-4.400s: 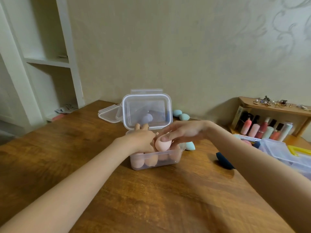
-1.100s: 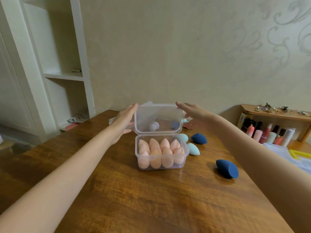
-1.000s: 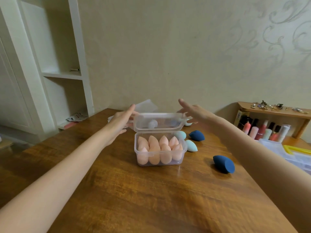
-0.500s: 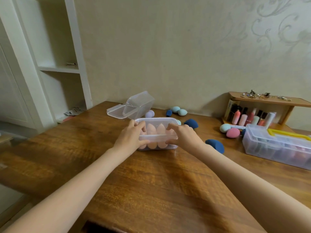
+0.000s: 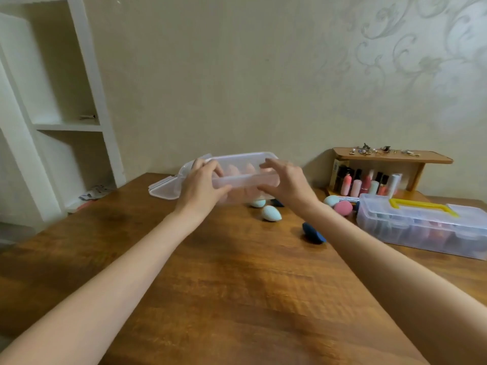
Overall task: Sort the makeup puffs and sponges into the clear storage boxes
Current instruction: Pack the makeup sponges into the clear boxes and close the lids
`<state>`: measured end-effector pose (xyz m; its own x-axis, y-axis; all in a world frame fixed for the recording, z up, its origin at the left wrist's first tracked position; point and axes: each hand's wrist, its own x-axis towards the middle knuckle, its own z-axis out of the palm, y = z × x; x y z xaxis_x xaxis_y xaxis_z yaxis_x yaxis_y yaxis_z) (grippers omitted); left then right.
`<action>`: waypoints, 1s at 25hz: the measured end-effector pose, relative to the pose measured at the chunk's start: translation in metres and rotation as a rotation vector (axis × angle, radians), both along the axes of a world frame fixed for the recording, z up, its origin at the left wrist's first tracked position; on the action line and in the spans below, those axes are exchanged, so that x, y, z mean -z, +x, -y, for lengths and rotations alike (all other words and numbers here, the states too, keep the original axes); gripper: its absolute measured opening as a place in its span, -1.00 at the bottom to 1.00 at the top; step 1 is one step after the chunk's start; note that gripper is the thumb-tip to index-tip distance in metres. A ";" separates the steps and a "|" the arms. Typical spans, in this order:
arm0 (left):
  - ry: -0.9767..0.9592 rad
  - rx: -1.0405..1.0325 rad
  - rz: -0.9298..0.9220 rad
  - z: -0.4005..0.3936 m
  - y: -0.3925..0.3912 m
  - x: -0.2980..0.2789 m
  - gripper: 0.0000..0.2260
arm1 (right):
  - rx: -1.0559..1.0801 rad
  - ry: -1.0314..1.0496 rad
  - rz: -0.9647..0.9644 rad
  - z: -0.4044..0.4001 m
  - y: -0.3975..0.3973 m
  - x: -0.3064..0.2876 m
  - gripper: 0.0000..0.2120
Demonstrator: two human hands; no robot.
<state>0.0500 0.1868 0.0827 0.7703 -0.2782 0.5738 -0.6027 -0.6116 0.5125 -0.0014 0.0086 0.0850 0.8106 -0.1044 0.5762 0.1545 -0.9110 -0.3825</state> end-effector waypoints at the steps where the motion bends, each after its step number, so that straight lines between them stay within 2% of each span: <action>1: -0.019 0.013 0.037 0.017 0.001 -0.011 -0.80 | 0.044 0.000 0.022 0.013 -0.005 -0.012 -0.55; 3: -0.029 0.058 0.065 0.064 0.000 -0.028 -0.76 | 0.167 -0.040 0.033 0.047 -0.018 -0.029 -0.57; 5: -0.016 0.125 0.018 0.116 -0.008 -0.034 -0.72 | 0.308 -0.075 0.009 0.087 -0.037 -0.035 -0.59; 8: 0.019 0.295 -0.011 0.191 -0.033 -0.030 -0.74 | 0.529 -0.076 -0.036 0.143 -0.080 -0.032 -0.63; 11: 0.081 0.396 0.009 0.246 -0.059 -0.010 -0.78 | 0.727 -0.151 -0.207 0.179 -0.111 -0.016 -0.69; 14: 0.165 0.406 0.038 0.276 -0.077 0.011 -0.73 | 0.825 -0.176 -0.358 0.191 -0.118 -0.007 -0.75; 17: 0.195 0.466 0.043 0.276 -0.079 0.008 -0.66 | 0.756 -0.159 -0.306 0.178 -0.108 -0.015 -0.67; 20: 0.191 0.467 0.088 0.245 -0.053 0.001 -0.62 | 0.528 -0.152 -0.169 0.141 -0.080 -0.024 -0.67; 22: 0.224 0.339 0.110 0.210 -0.018 0.007 -0.61 | 0.371 -0.106 -0.200 0.109 -0.048 -0.022 -0.69; 25: 0.358 0.092 0.111 0.140 0.037 0.017 -0.57 | 0.211 -0.067 -0.353 0.067 0.005 -0.009 -0.64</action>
<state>0.0871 0.0464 0.0654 0.6716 -0.5411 0.5061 -0.7031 -0.6809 0.2050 0.0036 -0.0582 0.0938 0.9245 -0.2609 0.2778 -0.1680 -0.9333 -0.3175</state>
